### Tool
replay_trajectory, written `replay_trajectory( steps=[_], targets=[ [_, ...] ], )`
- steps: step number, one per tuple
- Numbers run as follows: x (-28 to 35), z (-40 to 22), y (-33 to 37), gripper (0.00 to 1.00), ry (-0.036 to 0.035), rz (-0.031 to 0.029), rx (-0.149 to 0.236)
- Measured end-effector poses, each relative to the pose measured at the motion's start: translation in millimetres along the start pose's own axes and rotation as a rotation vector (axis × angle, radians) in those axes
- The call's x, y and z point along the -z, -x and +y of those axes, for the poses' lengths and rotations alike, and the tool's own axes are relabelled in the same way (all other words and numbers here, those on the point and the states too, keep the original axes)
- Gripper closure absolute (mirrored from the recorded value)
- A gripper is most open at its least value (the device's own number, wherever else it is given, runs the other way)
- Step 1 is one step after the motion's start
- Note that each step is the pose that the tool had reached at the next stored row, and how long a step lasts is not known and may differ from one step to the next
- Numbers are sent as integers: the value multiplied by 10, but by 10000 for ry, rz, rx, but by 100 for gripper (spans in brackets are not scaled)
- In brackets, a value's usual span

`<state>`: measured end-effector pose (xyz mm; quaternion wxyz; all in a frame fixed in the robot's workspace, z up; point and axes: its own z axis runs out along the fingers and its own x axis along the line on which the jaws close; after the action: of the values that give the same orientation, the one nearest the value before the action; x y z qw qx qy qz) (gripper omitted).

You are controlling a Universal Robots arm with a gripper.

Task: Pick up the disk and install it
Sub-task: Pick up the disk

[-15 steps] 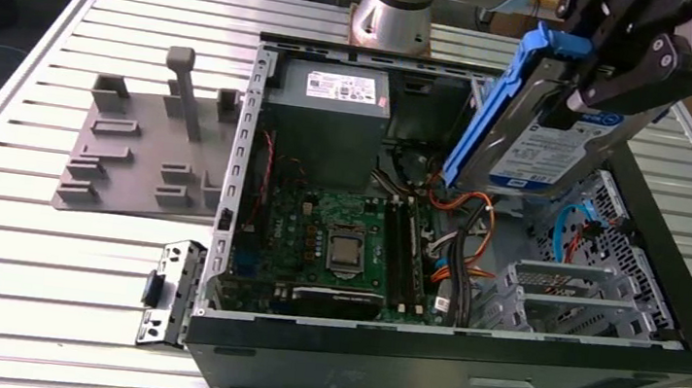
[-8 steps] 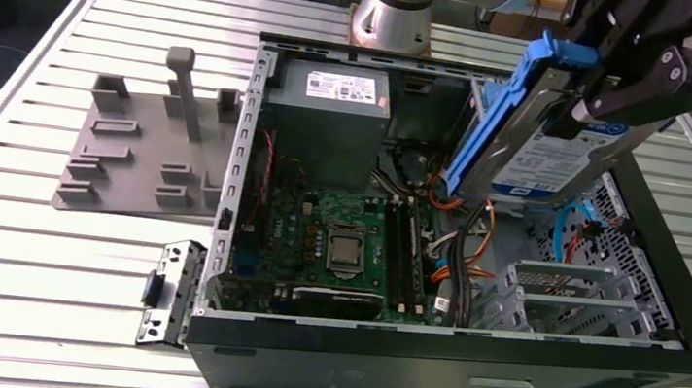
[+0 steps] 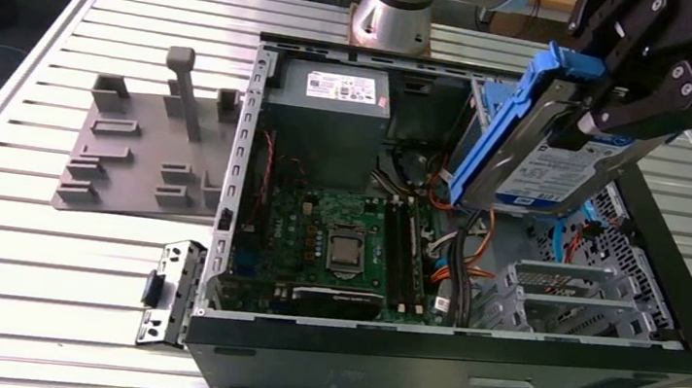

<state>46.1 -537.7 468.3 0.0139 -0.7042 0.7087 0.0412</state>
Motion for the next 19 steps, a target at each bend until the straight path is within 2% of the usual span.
replay_trajectory(
  steps=[19],
  targets=[
    [5,-48,-195,64,0,0,0]
  ],
)
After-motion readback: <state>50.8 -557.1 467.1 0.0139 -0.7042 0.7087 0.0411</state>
